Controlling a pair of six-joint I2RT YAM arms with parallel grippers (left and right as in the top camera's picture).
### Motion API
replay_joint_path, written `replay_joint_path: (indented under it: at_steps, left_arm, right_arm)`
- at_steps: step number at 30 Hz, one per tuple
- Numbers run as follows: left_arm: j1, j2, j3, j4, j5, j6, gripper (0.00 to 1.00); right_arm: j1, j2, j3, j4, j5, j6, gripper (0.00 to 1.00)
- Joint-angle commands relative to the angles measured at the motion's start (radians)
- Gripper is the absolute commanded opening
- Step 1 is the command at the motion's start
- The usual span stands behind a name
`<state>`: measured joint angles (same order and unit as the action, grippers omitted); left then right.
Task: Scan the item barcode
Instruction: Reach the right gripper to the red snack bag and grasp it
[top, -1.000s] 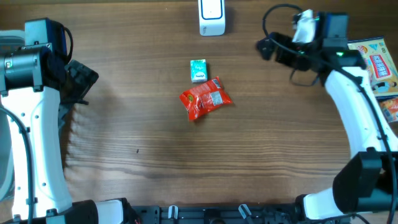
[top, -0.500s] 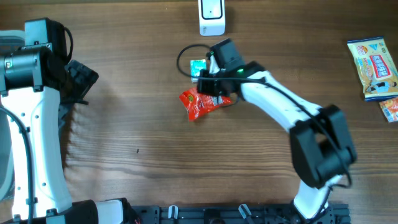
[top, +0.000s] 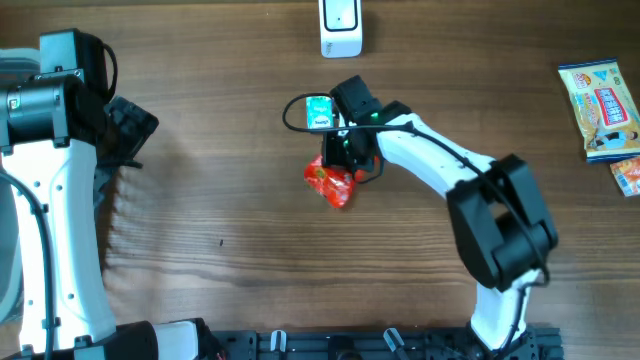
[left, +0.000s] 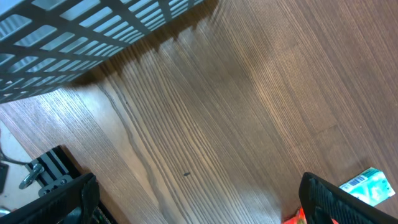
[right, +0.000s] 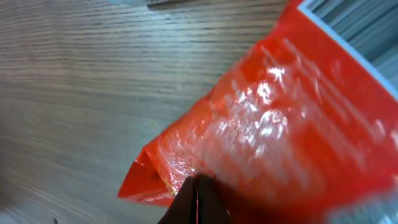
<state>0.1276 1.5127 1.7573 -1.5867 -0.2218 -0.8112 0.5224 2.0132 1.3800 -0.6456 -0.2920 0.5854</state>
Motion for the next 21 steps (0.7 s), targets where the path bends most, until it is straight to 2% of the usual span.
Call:
replay_joint_path:
  at_steps: [1, 4, 7, 10, 13, 18, 21]
  left_arm:
    - [0.006, 0.0, 0.002, 0.0, -0.006, -0.012, 1.0]
    - [0.006, 0.0, 0.002, 0.0, -0.006, -0.012, 1.0]
    - [0.006, 0.0, 0.002, 0.0, -0.006, -0.012, 1.0]
    - [0.006, 0.0, 0.002, 0.0, -0.006, -0.012, 1.0]
    - [0.006, 0.0, 0.002, 0.0, -0.006, -0.012, 1.0]
    - [0.006, 0.0, 0.002, 0.0, -0.006, -0.012, 1.0]
    - [0.006, 0.0, 0.002, 0.0, -0.006, -0.012, 1.0]
  right_arm:
    - [-0.034, -0.162, -0.005, -0.045, 0.154, -0.028, 0.04]
    - [-0.063, -0.232, -0.005, -0.064, 0.255, -0.023, 0.04]
    - [-0.075, -0.219, -0.01, -0.035, 0.251, -0.006, 0.04]
    - [-0.075, -0.172, -0.019, -0.023, 0.184, -0.006, 0.04]
    - [-0.074, -0.092, -0.049, 0.064, 0.028, -0.008, 0.04]
    - [-0.075, 0.059, -0.053, 0.043, -0.017, 0.001, 0.04]
    - [-0.076, 0.072, -0.053, -0.021, 0.048, -0.022, 0.04]
